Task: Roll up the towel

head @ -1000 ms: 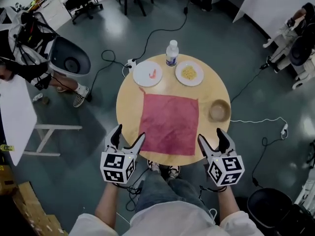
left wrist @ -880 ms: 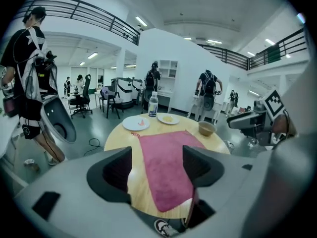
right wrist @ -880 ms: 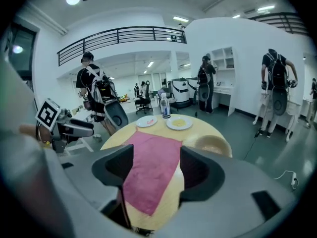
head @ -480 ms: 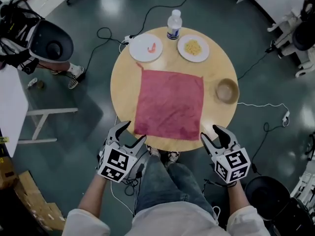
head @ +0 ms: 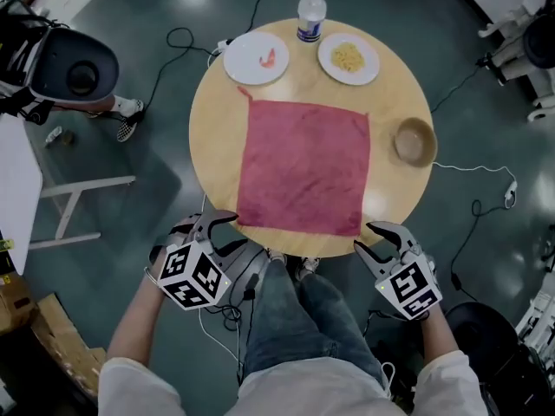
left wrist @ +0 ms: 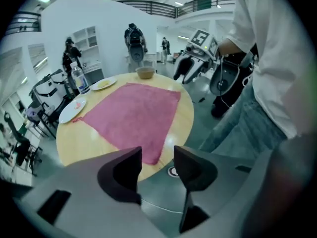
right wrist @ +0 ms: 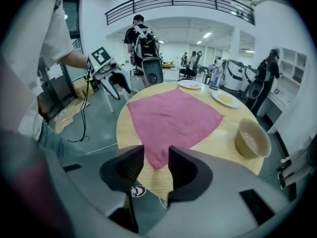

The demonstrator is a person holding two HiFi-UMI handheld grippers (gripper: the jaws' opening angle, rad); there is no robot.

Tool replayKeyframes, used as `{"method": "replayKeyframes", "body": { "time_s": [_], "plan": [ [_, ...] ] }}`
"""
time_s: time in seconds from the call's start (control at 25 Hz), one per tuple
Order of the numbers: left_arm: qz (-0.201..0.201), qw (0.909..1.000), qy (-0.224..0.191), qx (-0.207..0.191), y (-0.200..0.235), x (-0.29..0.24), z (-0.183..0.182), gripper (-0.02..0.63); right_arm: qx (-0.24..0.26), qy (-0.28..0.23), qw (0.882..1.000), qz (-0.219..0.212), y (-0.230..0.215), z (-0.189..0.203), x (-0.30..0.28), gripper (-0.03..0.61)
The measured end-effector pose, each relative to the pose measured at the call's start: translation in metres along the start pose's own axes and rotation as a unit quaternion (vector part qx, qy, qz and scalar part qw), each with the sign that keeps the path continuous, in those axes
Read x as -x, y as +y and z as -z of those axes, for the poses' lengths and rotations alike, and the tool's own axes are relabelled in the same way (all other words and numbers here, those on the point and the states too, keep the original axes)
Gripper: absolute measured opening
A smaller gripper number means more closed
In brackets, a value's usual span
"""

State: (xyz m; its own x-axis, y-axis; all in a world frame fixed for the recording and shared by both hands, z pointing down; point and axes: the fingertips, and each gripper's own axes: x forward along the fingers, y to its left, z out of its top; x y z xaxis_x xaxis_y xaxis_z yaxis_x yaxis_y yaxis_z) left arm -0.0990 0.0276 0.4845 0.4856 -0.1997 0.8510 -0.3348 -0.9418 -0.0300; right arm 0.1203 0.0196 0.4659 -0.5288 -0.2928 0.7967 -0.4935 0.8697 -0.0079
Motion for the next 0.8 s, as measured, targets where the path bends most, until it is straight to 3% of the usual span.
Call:
{"method": "replayKeyframes", "body": {
  "time_s": [0.24,0.8],
  "plan": [
    [0.024,0.9973,0.028,-0.063,-0.002,-0.013,0.009,0.189,0.061,0.041,0.997,-0.018,0.009,0.008,-0.013,0.108],
    [0.057,0.9948,0.037,-0.076,-0.001,-0.032,0.008,0.146,0.173,0.138,0.974,-0.049,0.013,0.031,-0.034,0.077]
  ]
}}
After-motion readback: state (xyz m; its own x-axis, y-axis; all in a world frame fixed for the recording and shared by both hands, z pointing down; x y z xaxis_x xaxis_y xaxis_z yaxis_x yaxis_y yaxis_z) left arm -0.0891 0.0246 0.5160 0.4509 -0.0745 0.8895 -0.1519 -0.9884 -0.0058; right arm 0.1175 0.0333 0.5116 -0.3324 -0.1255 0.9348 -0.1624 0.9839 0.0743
